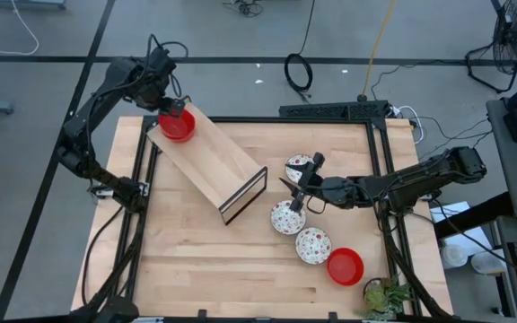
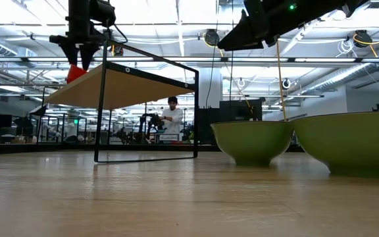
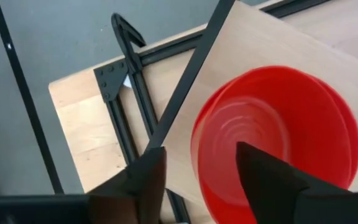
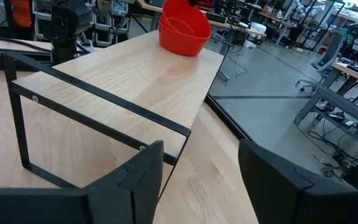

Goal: Pick & Place Mini bowls
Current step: Stack the top red bowl on the red bowl on the shelf

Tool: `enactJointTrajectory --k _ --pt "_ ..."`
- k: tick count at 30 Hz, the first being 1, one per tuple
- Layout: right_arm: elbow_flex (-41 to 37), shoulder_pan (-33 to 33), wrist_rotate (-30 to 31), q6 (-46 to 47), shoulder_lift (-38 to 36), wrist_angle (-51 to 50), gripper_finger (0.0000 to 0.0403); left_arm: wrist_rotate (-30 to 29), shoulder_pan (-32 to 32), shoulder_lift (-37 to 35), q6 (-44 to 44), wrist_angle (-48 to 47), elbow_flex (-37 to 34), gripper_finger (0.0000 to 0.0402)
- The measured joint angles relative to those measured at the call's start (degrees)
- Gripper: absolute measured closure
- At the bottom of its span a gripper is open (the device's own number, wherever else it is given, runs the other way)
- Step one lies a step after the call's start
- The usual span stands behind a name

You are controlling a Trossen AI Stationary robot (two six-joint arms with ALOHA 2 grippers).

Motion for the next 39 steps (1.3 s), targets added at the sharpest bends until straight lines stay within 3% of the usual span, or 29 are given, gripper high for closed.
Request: enactJointTrajectory --k 6,12,14,18,21,25,31,39 --pt "0.0 0.0 0.0 0.0 0.01 0.0 0.021 3.46 0.0 -0.28 1.92 0.1 0.02 0.0175" --pt "0.0 0.0 0.0 0.19 0.01 -0.38 0.021 6.79 0.0 -3.65 3.32 3.77 0.02 0.0196" --pt "0.0 0.0 -0.02 1.33 0.01 -0.91 0.0211 6.84 0.37 -5.2 3.23 4.66 0.09 0.0226" --pt "0.0 0.04 -0.02 1.99 0.01 -1.7 0.0211 10.02 1.49 -7.72 2.93 1.43 0.04 0.033" --pt "0.0 0.47 0.0 2.01 0.01 -1.7 0.0211 8.38 0.7 -9.43 2.3 -1.07 -2.08 0.0389" --pt "0.0 1.49 0.0 1.99 0.01 -1.69 0.0211 5.06 -0.81 -11.7 1.9 1.29 -6.83 0.0387" --pt "0.0 1.99 0.04 1.89 0.01 -0.77 0.0211 4.86 -1.2 -12.96 2.1 2.6 -12.69 0.0393" --pt "0.0 1.97 0.09 1.25 0.01 0.7 0.0211 4.99 -1.18 -13.26 2.99 3.63 -12.23 0.0395"
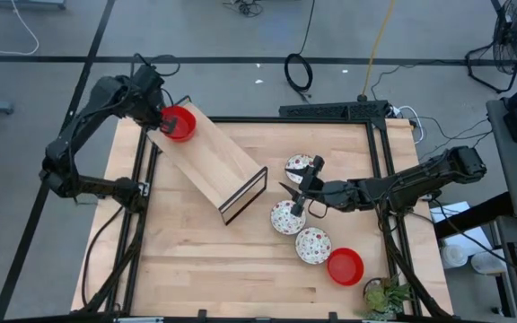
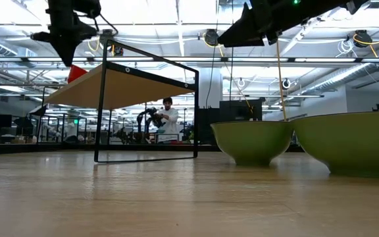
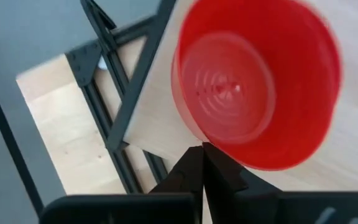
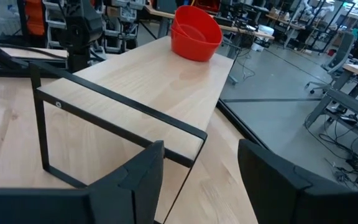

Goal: Pick & Place Mini bowls
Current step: Stack the top red bowl on the red bowl on the shelf

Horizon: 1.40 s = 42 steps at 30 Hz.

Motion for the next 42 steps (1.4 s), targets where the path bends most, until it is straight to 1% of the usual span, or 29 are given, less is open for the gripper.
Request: enactJointTrajectory --k 4,8,13,17,21,24,27,30,37,42 --pt "0.0 0.0 0.01 0.0 0.0 0.0 0.0211 -0.64 0.0 -1.05 -0.22 0.19 3.35 0.0398" --pt "0.0 0.0 0.03 0.0 0.0 0.0 0.0211 -0.58 -0.01 -2.08 -1.23 0.6 4.01 0.0396" --pt "0.0 0.0 0.0 0.13 0.0 -0.14 0.0211 -0.58 0.0 -1.97 -2.86 0.72 0.23 0.0396" --pt "0.0 0.0 -0.02 0.15 0.0 -0.2 0.0211 -0.57 0.0 -1.84 -1.59 1.43 -3.2 0.0399" --pt "0.0 0.0 -0.02 0.06 0.0 -0.14 0.0211 0.41 0.0 -1.99 -1.46 1.68 -1.58 0.0395" --pt "0.0 0.0 -0.02 0.02 0.0 0.16 0.0211 -0.5 -0.02 -2.5 -1.64 2.2 1.37 0.0398" --pt "0.0 -0.07 -0.02 0.0 0.0 0.17 0.0211 -0.8 -0.44 -3.24 -3.07 4.01 2.29 0.0396" --pt "0.0 -0.07 -0.02 0.01 0.0 0.17 0.0211 -0.54 -1.41 -3.07 -3.13 4.0 1.83 0.0398" --pt "0.0 -0.04 -0.04 0.14 0.0 0.15 0.0211 -0.64 -2.73 -2.96 -3.89 6.43 -3.83 0.0399" --pt "0.0 -0.03 -0.04 0.02 0.0 0.15 0.0211 -1.24 -1.86 -2.97 -3.28 6.53 -3.04 0.0395"
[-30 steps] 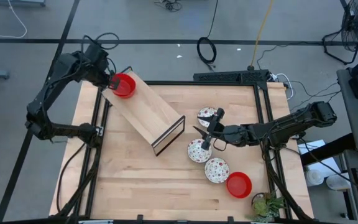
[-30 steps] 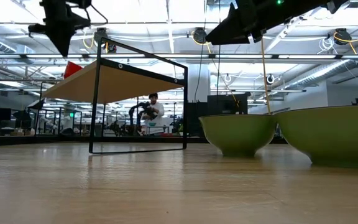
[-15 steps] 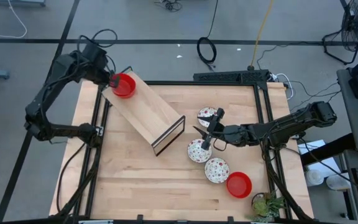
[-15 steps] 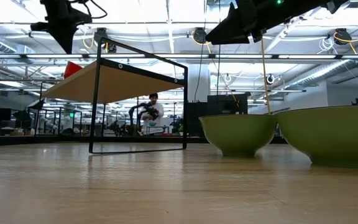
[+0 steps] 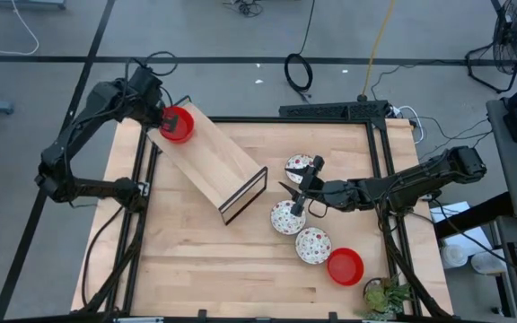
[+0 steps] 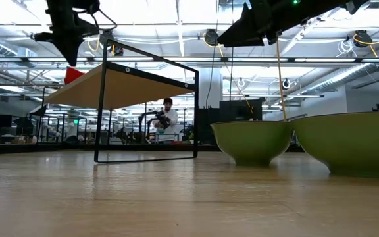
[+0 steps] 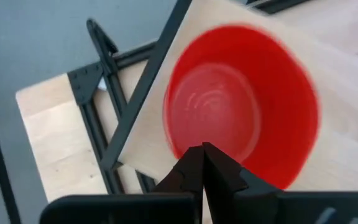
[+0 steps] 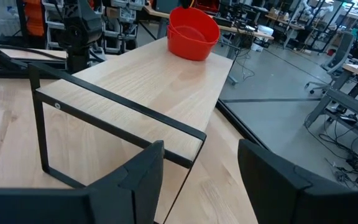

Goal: Pick & Place Mini bowls
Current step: Stack the top red bowl on the red bowl on the shelf

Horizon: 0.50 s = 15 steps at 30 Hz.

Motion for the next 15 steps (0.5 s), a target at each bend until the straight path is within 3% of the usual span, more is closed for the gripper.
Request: enactJointTrajectory --k 6,11,15 --pt "0.0 0.01 0.0 -0.02 0.0 0.02 0.0211 -0.17 -0.06 -0.09 0.03 0.13 4.36 0.0394" --pt "0.0 0.17 0.0 0.05 0.0 0.0 0.0211 -4.16 -0.09 0.2 -1.09 -2.84 4.22 0.0397" --pt "0.0 0.24 -0.02 0.11 0.0 -0.13 0.0211 -2.66 -0.18 0.32 -1.97 -3.53 2.2 0.0395"
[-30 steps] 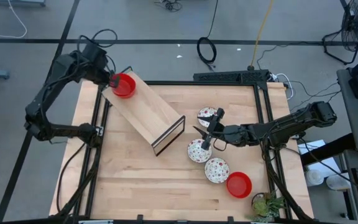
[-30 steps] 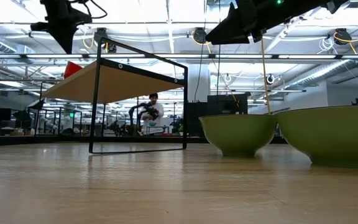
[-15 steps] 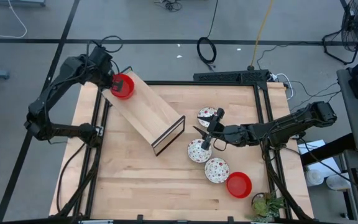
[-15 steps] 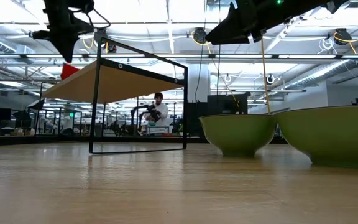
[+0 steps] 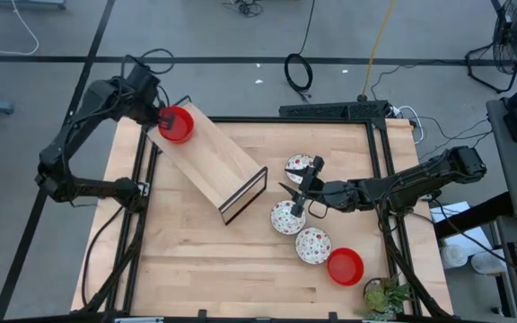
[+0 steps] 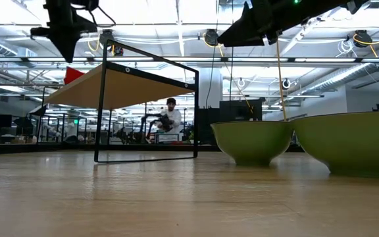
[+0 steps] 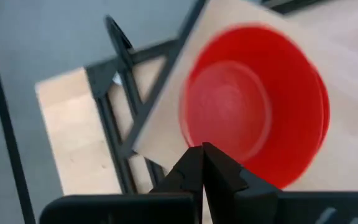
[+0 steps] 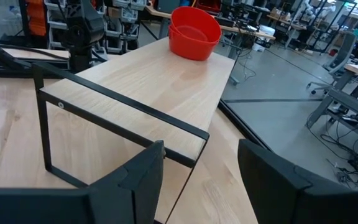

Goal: Pick & Place Mini bowls
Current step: Stack the top red bowl on the red bowl on the shelf

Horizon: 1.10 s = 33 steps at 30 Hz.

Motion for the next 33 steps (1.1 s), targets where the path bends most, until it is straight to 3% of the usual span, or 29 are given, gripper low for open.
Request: enactJointTrajectory --k 6,17,26,33 --pt "0.0 -0.01 0.02 0.02 0.0 0.0 0.0211 -0.75 0.01 0.13 0.84 0.87 -3.87 0.0392" --pt "0.0 -0.04 0.07 -0.13 0.0 0.59 0.0211 -2.1 -0.01 -0.04 0.58 1.57 1.2 0.0392" --pt "0.0 -0.01 0.04 -0.13 0.0 0.61 0.0211 -3.22 -0.01 1.06 -1.02 3.95 -3.68 0.0392" --pt "0.0 -0.01 0.04 -0.37 0.0 0.61 0.0211 -3.59 0.01 2.25 -0.39 6.59 -3.53 0.0391"
